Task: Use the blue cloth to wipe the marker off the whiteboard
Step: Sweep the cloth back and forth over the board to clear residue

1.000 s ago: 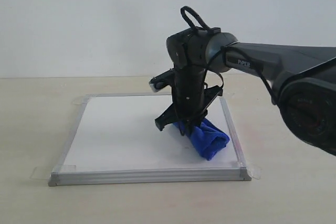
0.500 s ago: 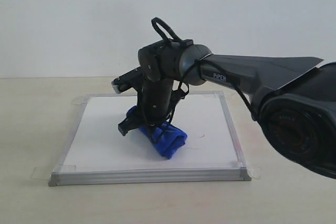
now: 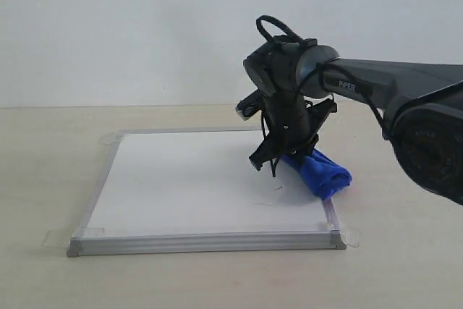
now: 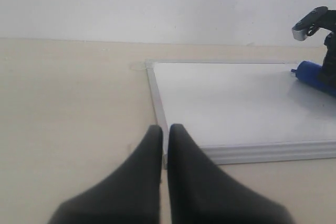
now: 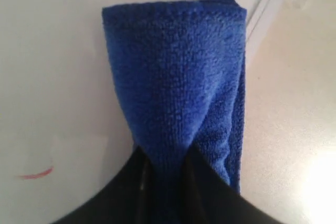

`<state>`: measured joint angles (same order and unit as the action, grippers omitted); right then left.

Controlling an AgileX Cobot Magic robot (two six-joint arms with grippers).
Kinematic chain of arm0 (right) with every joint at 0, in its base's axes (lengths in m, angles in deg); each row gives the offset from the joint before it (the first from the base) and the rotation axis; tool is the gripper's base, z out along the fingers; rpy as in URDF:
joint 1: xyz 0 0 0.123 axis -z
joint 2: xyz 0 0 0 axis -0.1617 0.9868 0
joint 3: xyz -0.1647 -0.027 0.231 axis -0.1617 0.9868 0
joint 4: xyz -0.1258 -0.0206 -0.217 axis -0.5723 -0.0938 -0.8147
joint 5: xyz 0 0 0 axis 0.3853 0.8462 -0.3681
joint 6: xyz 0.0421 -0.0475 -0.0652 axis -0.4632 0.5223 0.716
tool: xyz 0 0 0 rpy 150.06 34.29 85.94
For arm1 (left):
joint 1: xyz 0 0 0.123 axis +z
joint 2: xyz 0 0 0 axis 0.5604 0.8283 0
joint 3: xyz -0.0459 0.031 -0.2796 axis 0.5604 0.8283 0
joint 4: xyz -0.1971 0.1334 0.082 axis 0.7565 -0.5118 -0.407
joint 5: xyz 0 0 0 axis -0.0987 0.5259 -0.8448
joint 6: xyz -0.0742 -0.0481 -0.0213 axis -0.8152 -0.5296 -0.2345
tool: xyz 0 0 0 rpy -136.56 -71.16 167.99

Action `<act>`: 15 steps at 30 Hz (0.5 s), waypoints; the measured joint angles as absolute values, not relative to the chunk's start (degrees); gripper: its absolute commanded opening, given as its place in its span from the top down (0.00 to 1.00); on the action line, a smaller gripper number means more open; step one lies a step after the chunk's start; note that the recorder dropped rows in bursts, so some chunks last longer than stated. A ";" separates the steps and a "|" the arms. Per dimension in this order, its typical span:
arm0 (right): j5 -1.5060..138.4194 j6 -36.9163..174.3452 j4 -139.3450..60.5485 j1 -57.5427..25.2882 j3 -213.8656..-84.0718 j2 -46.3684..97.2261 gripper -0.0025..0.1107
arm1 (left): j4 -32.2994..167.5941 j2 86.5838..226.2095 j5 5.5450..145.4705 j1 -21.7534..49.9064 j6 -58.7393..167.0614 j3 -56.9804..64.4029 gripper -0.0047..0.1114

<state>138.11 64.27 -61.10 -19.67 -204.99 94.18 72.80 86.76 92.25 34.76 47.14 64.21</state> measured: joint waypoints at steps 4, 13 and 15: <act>138.32 74.83 -54.26 -21.04 -204.99 94.18 0.98 | 72.80 86.76 92.25 34.76 47.14 64.21 0.93; 138.19 89.00 -44.70 -30.30 -204.99 93.85 0.98 | 72.80 86.76 92.25 34.76 47.14 64.21 0.93; 138.19 89.85 -44.80 -31.77 -204.99 93.85 0.98 | 72.80 86.76 92.25 34.76 47.14 64.21 0.93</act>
